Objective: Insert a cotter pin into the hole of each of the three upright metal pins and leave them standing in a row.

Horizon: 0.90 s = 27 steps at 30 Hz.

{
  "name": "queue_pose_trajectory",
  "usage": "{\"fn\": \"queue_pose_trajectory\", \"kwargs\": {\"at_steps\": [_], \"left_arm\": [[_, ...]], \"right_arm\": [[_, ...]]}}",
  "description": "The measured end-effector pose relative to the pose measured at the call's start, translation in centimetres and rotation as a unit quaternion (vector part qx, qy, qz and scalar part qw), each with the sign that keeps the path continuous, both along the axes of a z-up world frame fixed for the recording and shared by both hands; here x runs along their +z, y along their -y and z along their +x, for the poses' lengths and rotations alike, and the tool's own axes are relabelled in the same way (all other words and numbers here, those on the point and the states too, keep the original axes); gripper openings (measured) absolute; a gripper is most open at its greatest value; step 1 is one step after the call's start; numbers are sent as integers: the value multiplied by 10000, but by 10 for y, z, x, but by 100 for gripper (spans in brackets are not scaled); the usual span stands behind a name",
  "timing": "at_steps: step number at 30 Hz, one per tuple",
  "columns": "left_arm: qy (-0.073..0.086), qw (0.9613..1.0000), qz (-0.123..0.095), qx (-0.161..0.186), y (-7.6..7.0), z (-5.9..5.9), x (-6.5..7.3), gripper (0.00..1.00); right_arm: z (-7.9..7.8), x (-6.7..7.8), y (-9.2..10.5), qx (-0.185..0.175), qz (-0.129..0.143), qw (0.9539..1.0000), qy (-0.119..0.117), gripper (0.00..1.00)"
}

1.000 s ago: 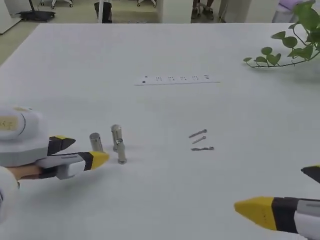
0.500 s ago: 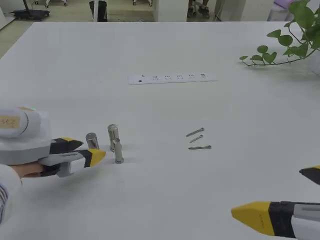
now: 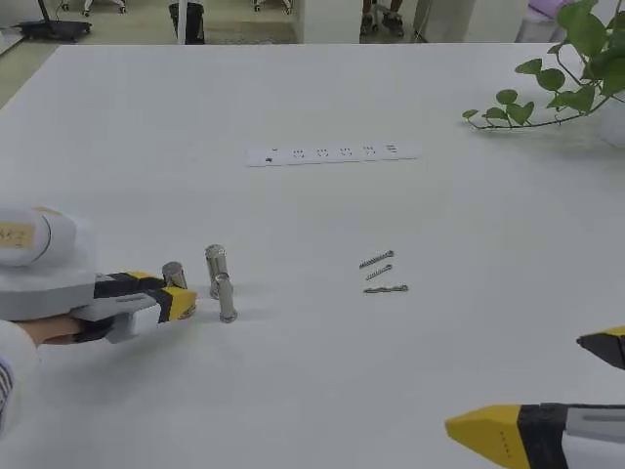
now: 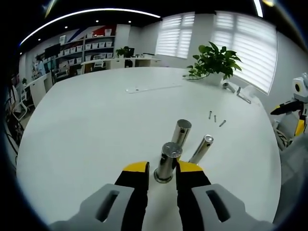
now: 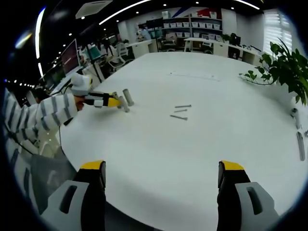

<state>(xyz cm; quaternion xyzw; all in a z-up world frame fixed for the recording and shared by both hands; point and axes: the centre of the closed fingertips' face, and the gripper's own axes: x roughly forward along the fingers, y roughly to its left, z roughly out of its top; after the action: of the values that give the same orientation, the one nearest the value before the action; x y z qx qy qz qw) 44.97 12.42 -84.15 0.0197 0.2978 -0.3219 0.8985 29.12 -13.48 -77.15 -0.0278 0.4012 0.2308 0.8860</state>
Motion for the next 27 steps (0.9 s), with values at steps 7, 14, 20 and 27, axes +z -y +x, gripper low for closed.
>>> {"fn": "queue_pose_trajectory", "kwargs": {"at_steps": [7, 14, 20, 27], "left_arm": [[-84, 9999, -45, 51, 3, 0, 0, 13], [-53, 10000, 40, 21, 4, 0, 0, 12], [20, 9998, 186, 84, 3, 2, 2, 11], [25, 9988, 450, 184, 2, -1, 2, 11]], "right_arm": [[0, 0, 1, 5, 9, 10000, -11, 98], [-2, -1, 0, 35, 41, 10000, -34, 98], [-2, -1, -1, 34, 62, 10000, 23, 98], [-2, 1, 1, -2, 85, 9999, 56, 97]]}}
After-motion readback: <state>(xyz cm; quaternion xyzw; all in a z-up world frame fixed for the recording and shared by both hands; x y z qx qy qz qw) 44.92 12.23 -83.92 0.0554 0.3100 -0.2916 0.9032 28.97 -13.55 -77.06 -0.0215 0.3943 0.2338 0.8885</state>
